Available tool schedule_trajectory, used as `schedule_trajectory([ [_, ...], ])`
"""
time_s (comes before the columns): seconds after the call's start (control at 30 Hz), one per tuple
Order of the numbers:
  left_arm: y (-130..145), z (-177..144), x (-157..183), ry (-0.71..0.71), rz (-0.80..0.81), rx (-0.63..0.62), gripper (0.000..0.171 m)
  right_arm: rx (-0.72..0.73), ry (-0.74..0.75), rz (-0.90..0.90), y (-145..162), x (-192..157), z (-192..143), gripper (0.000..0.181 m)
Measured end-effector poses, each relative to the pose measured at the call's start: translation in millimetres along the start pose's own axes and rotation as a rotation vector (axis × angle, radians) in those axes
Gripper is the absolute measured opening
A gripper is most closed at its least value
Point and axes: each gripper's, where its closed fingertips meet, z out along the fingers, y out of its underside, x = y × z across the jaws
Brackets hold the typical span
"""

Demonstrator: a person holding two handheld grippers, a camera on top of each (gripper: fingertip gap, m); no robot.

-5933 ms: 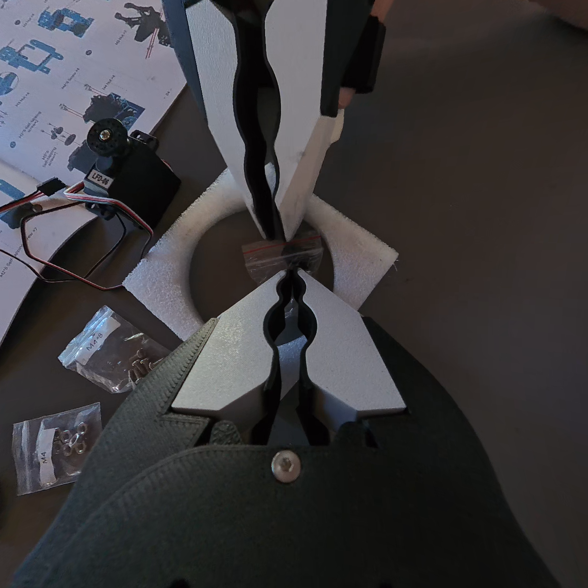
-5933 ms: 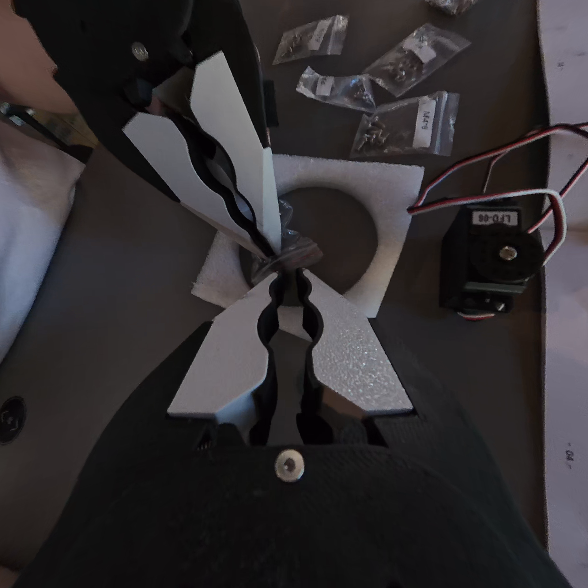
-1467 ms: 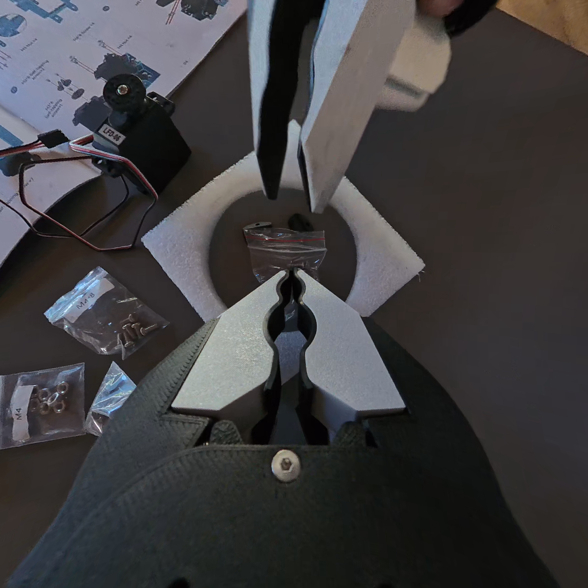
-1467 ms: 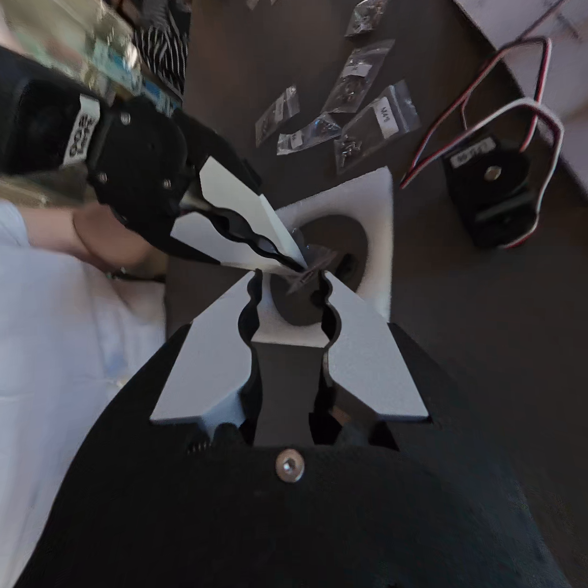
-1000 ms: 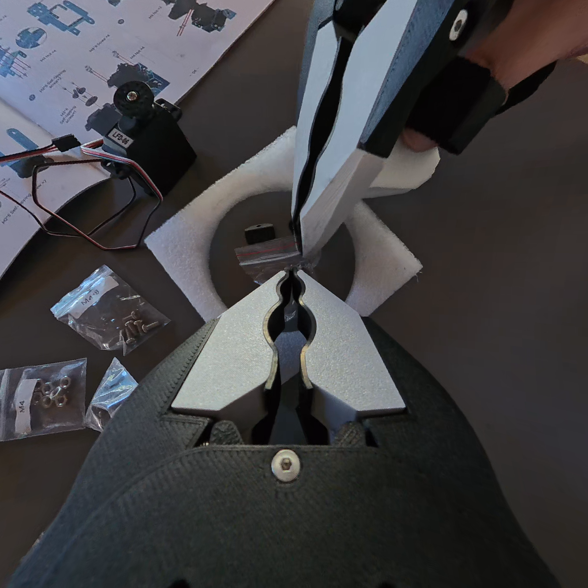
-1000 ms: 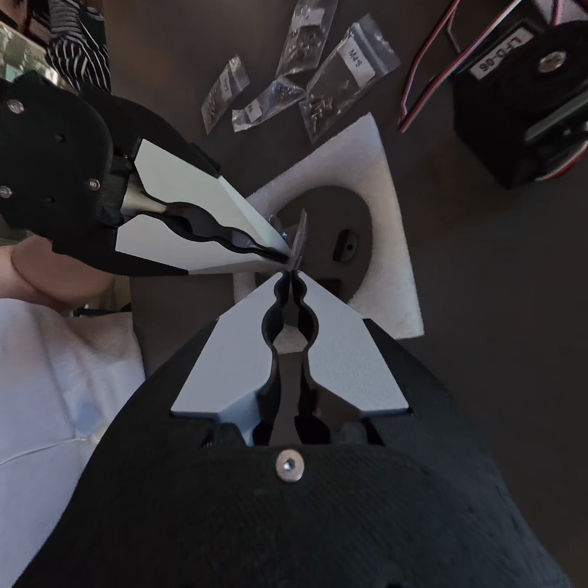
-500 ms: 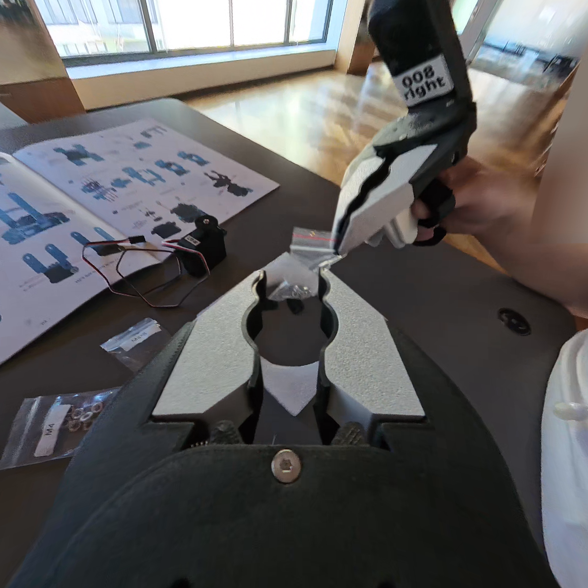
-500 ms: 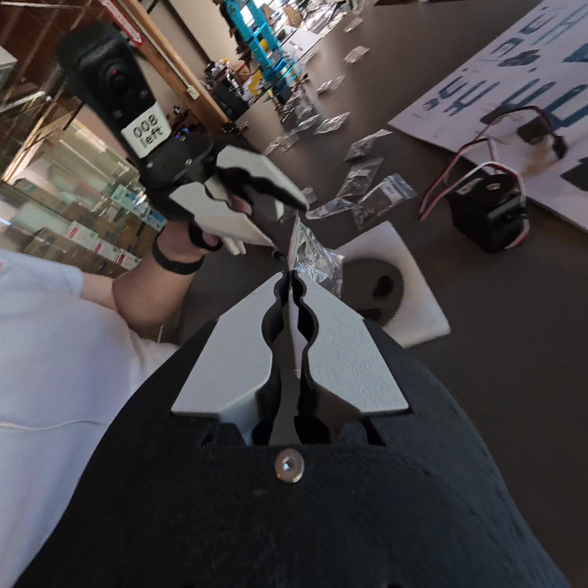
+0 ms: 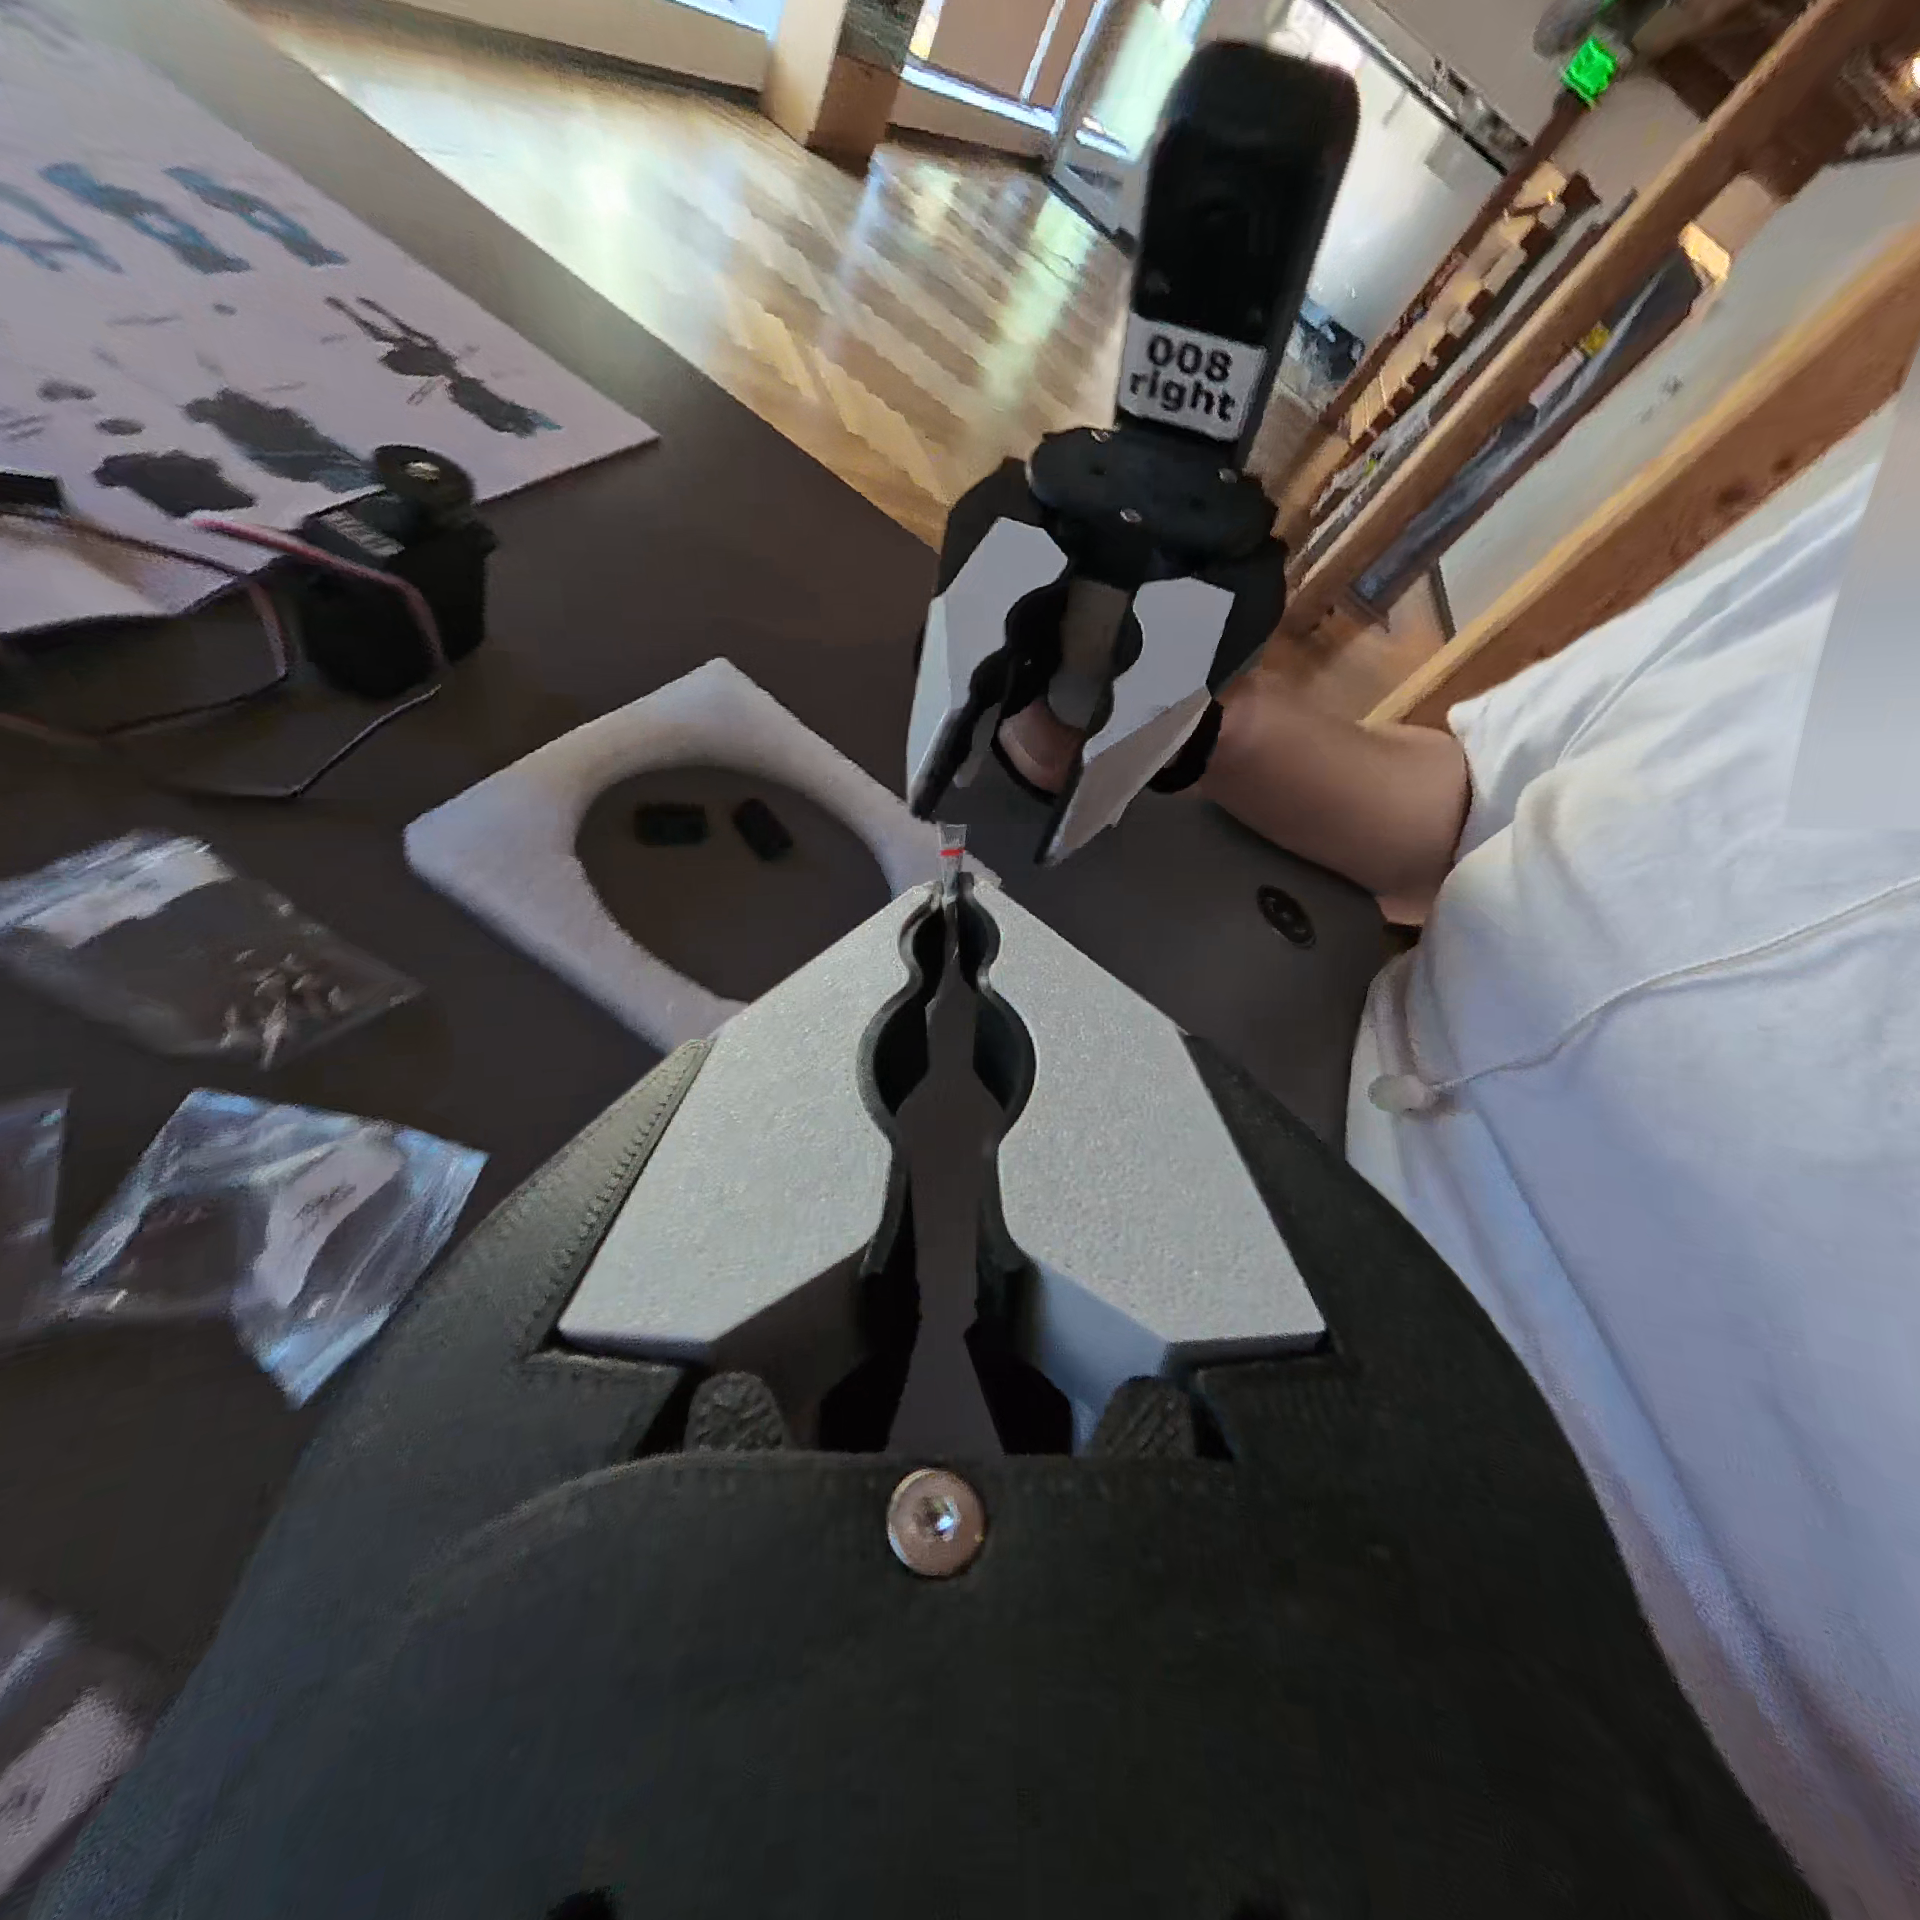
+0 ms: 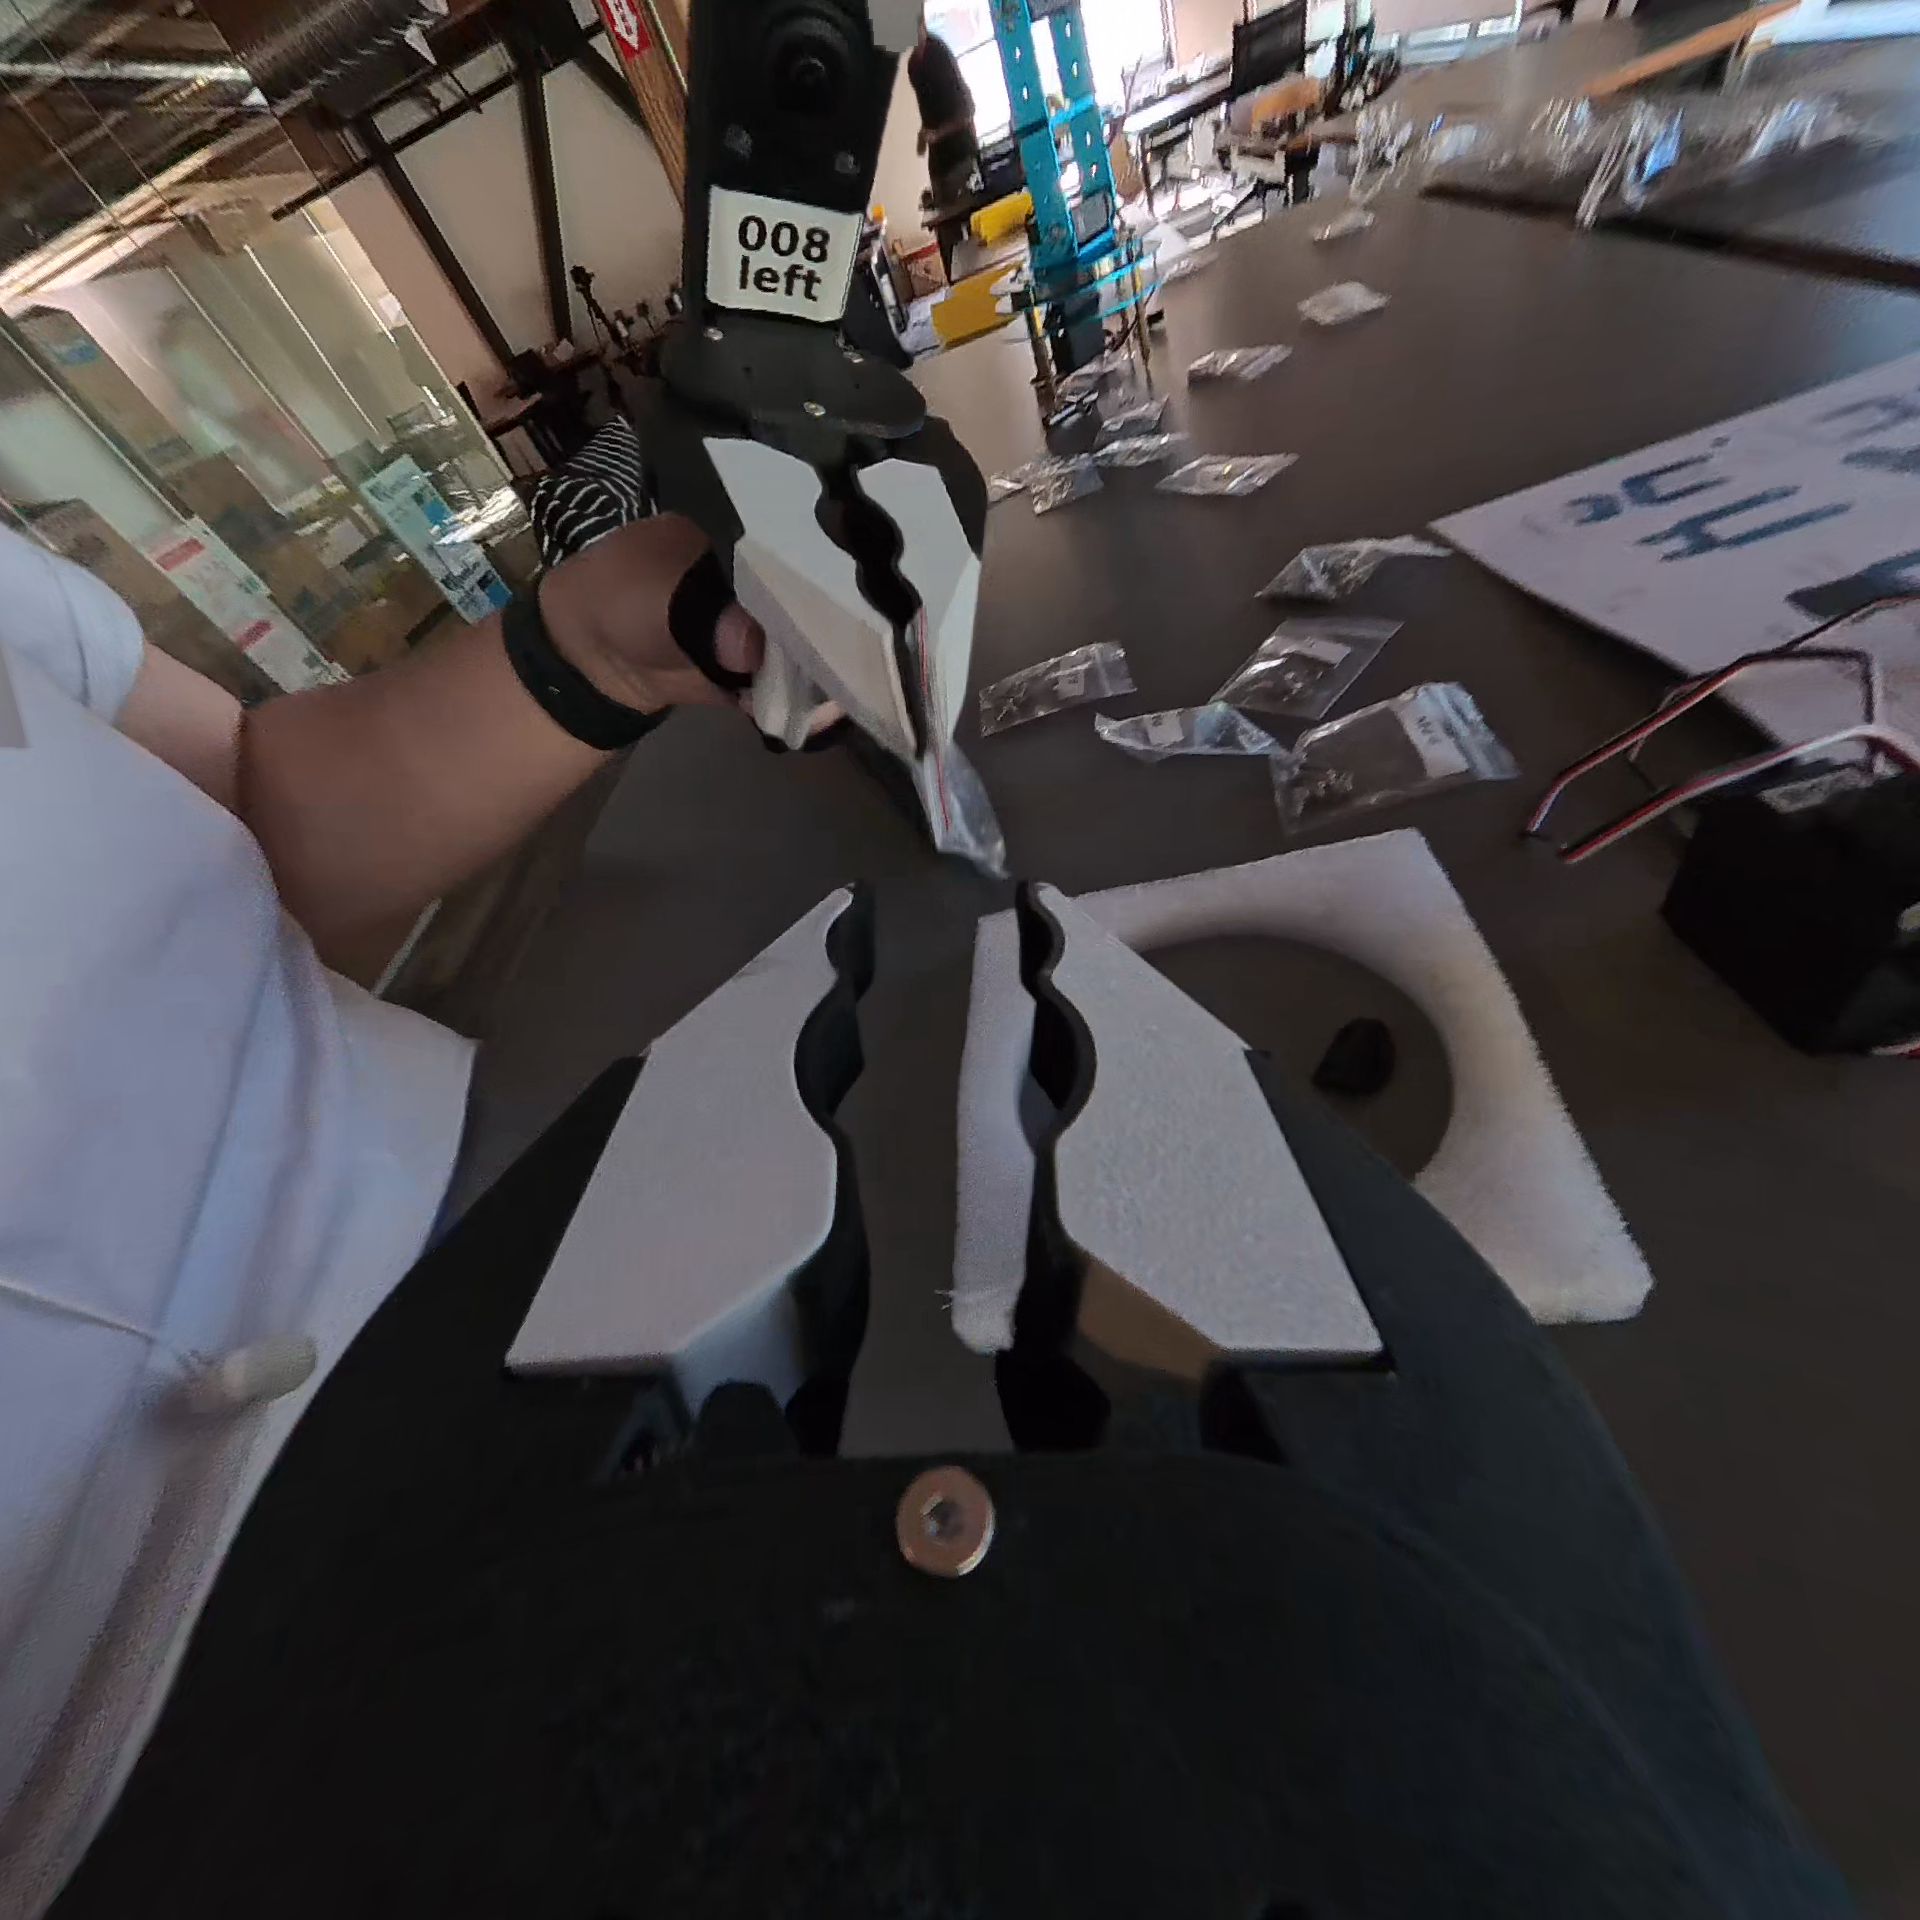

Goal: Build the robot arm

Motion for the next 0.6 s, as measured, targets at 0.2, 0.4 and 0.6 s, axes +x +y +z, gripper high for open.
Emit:
schedule_trajectory([
  [0.2,-1.2,-39.5,-6.2,-0.095,-0.002,0.006,0.000,0.026,0.156,-0.060,-10.4,34.1,-10.9,0.038],
  [0.4,-9.0,-22.8,4.6,-0.037,0.011,-0.007,0.000,0.017,-0.018,-0.100,-12.2,8.8,-5.4,0.040],
  [0.6,2.5,-14.5,9.1,-0.063,0.000,-0.036,0.000,-0.056,-0.105,-0.174,5.8,-15.2,-1.1,0.037],
])
